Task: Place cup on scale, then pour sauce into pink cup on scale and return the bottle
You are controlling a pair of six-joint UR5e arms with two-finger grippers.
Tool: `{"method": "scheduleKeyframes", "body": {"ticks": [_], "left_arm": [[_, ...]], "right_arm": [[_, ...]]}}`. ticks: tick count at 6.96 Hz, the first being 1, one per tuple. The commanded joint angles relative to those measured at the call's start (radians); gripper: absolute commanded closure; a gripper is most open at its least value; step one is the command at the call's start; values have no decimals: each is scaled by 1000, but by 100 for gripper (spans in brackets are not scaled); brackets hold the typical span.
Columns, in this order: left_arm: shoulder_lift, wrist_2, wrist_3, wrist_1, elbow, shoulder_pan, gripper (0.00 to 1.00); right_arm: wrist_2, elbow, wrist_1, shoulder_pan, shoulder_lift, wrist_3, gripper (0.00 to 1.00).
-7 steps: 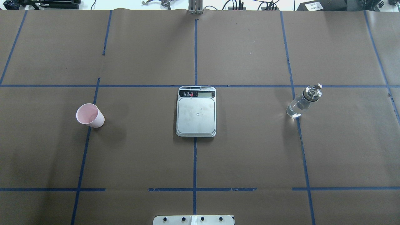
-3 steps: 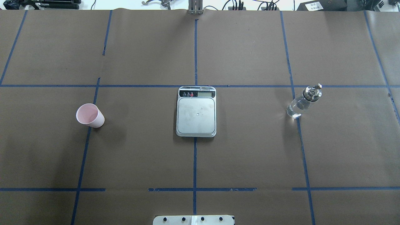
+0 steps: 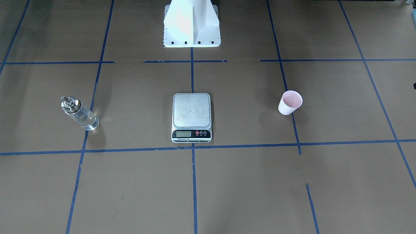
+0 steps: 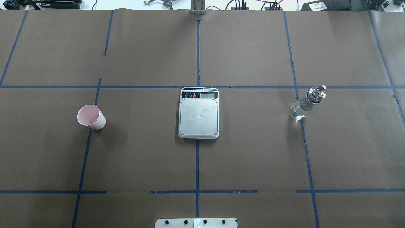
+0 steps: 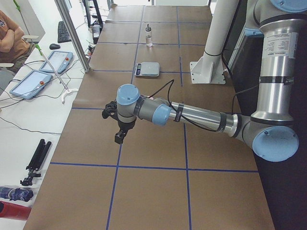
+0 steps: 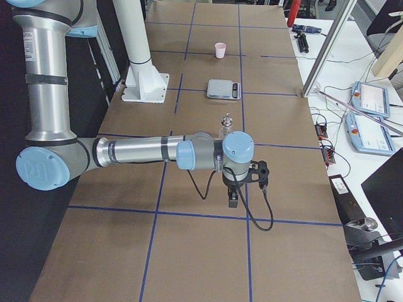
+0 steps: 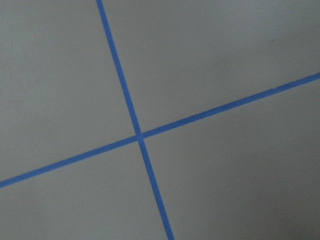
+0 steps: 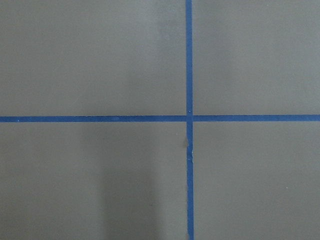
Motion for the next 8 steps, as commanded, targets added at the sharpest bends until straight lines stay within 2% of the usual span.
{"method": "scheduleKeyframes", "body": {"ticks": [1, 2, 4, 5, 6, 7, 8], "left_arm": [[-119, 0, -102, -31, -25, 69, 0], [-125, -16, -184, -36, -27, 117, 0], [-135, 1, -610, -50, -77, 279, 0], [-136, 97, -820, -53, -130, 372, 0], [-136, 134, -1004, -54, -176, 451, 0], [-145, 145, -1099, -60, -184, 488, 0], [-137, 183, -1107, -63, -195, 497, 0]], "right_arm": [[-13, -7, 2, -66, 70, 65, 0], [-13, -8, 3, -68, 60, 67, 0], [-11, -8, 5, -74, 60, 65, 0], [-5, -11, 2, -74, 63, 68, 0], [-2, -8, 3, -74, 64, 68, 0], [-5, -5, 5, -74, 63, 65, 0], [-7, -5, 5, -74, 61, 64, 0]]}}
